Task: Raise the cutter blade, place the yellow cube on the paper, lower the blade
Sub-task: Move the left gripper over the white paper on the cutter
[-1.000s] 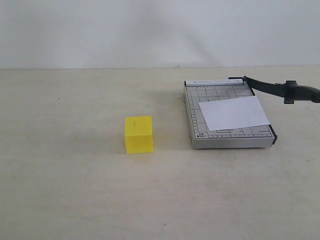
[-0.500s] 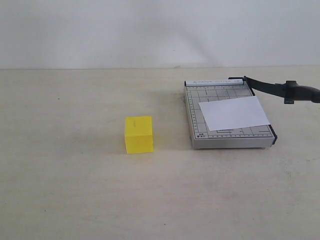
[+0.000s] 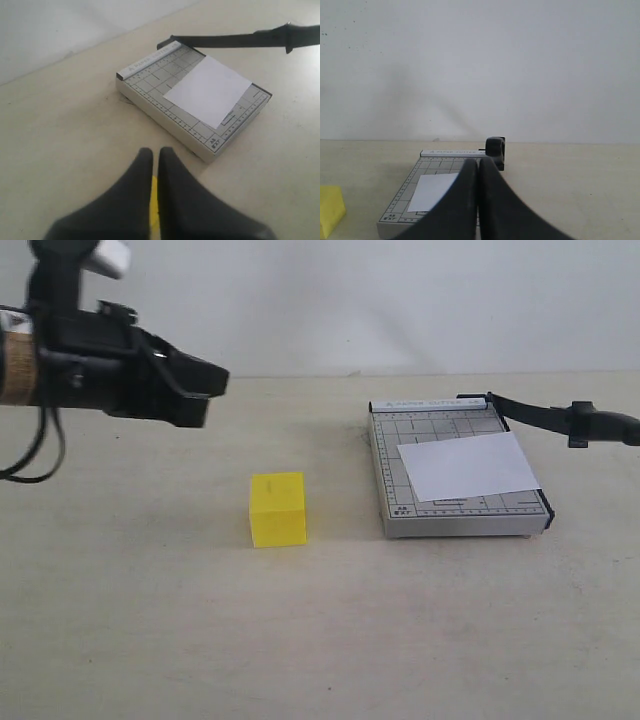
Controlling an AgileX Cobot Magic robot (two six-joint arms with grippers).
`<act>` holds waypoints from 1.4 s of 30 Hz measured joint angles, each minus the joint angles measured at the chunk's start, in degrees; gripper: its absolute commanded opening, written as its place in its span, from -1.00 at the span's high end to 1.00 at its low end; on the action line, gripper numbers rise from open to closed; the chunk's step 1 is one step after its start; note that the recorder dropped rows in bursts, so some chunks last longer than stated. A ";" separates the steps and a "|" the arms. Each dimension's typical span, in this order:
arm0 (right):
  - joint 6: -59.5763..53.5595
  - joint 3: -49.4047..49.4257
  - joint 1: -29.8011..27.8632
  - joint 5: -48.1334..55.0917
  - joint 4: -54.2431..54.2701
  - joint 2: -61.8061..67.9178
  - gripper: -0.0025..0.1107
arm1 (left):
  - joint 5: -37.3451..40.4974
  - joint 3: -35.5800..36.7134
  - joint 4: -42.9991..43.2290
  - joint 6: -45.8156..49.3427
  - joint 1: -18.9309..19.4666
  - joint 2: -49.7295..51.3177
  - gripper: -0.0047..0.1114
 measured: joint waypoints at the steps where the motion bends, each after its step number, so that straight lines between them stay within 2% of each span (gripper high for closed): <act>1: 0.00 0.00 0.00 0.00 0.00 0.00 0.96 | 1.34 -1.79 0.00 0.15 -1.96 2.99 0.84; 4: 0.00 0.00 0.00 0.00 0.00 0.00 0.96 | 3.81 -6.55 -0.54 0.45 -5.58 9.90 0.84; 10: 0.00 0.00 0.00 0.00 0.00 0.00 0.96 | 4.63 -17.23 -3.54 0.45 -9.96 22.92 0.84; 16: 0.00 0.00 0.00 0.00 0.00 0.00 0.96 | 3.92 -26.04 -5.57 0.45 -11.39 32.11 0.84; 21: 0.00 0.00 0.00 0.00 0.00 0.00 0.96 | 1.98 -31.24 -8.81 0.45 -11.89 36.71 0.84; 26: 0.00 0.00 0.00 -0.61 0.00 0.00 0.96 | 1.44 -36.43 -10.00 1.50 -13.95 39.83 0.84; 32: 0.00 0.00 0.00 -1.00 0.66 0.00 0.96 | 1.35 -41.00 -10.00 5.90 -16.32 45.90 0.84; 42: 0.00 0.00 0.00 -1.00 0.66 0.00 0.96 | 2.04 -41.29 -10.00 8.87 -16.30 49.01 0.84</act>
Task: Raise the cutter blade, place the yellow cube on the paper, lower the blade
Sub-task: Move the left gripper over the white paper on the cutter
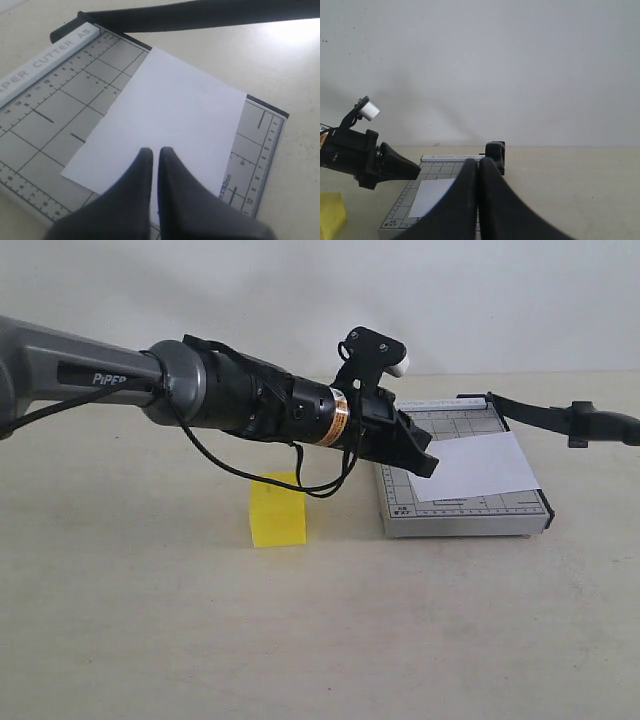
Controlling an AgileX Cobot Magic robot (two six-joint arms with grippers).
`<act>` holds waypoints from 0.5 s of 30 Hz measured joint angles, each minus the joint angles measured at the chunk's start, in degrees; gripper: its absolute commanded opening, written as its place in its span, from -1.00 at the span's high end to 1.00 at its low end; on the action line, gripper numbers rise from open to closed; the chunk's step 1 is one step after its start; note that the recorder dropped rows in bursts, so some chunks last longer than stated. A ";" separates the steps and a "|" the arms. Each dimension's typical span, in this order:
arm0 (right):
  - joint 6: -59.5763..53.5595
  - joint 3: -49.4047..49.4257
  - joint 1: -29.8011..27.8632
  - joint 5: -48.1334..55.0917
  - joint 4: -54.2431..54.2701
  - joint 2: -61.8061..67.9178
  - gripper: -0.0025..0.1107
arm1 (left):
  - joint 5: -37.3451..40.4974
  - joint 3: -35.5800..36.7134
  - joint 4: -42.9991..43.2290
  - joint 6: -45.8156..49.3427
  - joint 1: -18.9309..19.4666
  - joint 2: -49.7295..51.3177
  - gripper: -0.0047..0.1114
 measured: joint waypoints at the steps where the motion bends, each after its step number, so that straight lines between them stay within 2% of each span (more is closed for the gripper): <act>1: 0.00 0.00 0.00 0.00 0.00 0.00 0.96 | 0.41 0.00 0.00 0.36 0.00 0.00 0.84; 9: 0.00 0.00 0.00 0.00 0.00 0.00 0.96 | 1.53 -1.14 0.00 1.04 0.00 2.41 0.84; 15: 0.00 0.00 0.00 0.00 0.00 0.00 0.96 | 1.76 -5.47 0.00 1.34 0.00 4.08 0.84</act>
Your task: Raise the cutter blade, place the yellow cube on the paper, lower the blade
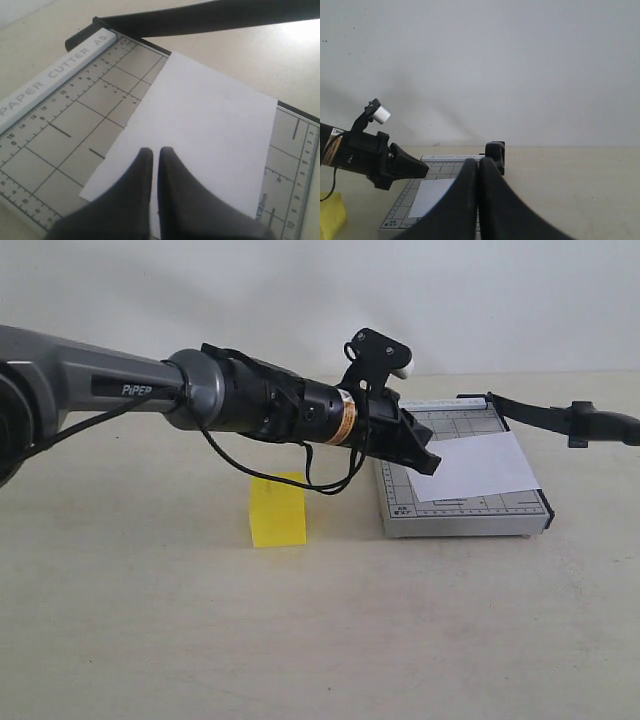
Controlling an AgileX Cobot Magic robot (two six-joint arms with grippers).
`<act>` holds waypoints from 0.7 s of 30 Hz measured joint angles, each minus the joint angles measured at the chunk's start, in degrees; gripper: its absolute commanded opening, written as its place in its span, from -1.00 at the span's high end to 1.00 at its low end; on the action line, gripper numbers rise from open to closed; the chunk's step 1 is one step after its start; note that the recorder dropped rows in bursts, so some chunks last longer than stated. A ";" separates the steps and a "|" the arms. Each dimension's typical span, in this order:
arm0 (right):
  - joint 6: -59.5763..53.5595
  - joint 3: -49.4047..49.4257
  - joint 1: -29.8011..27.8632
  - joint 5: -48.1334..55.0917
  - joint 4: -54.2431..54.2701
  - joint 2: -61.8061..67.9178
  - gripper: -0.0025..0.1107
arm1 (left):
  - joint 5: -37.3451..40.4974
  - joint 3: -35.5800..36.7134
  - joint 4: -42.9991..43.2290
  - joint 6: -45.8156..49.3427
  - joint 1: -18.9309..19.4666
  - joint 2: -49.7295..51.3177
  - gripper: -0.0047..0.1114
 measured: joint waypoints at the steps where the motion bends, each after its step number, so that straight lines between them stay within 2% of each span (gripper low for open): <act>1: 0.00 0.00 0.00 0.00 0.00 0.00 0.96 | 0.00 -0.49 0.00 0.00 0.00 0.47 0.84; 21: 0.00 0.00 0.00 0.00 0.00 0.00 0.96 | -0.48 -2.20 2.32 0.09 -0.25 2.84 0.84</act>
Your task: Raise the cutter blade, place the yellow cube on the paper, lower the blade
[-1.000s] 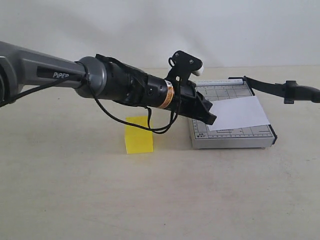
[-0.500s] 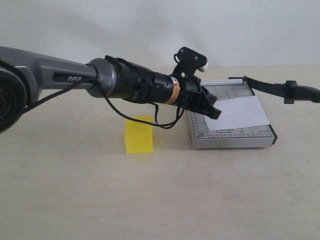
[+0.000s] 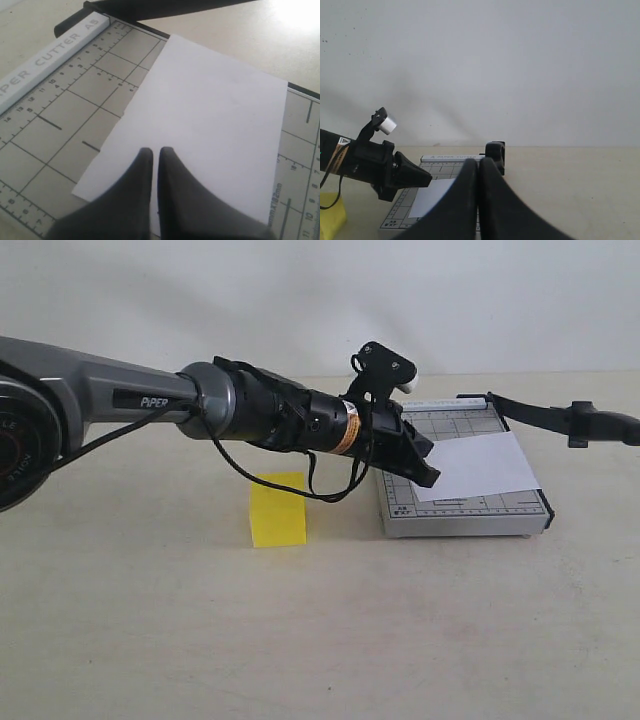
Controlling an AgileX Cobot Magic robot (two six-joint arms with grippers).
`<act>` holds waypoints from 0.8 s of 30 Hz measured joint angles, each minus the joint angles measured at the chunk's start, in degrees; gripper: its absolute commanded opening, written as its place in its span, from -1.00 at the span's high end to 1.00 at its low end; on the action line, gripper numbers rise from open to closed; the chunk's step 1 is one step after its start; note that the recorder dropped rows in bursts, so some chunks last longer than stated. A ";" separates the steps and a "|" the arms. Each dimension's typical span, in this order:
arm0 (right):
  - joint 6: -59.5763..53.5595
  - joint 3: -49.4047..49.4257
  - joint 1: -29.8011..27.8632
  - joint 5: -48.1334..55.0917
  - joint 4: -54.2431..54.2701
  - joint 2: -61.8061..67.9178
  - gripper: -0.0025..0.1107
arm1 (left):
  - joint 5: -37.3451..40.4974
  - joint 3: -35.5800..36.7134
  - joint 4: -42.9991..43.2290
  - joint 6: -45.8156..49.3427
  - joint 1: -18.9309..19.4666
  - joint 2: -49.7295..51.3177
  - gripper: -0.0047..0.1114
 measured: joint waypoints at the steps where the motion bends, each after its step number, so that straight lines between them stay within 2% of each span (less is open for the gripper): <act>1: 0.00 0.00 0.00 0.00 0.00 0.00 0.96 | 0.00 -0.10 0.00 0.00 0.07 0.00 0.84; 17: 0.00 0.00 0.00 -0.72 0.00 0.00 0.96 | 0.47 -0.46 0.09 2.53 -1.20 1.70 0.84; 24: 0.00 0.00 0.00 -0.72 0.00 0.00 0.96 | -0.11 -3.59 0.09 2.53 -1.20 3.76 0.84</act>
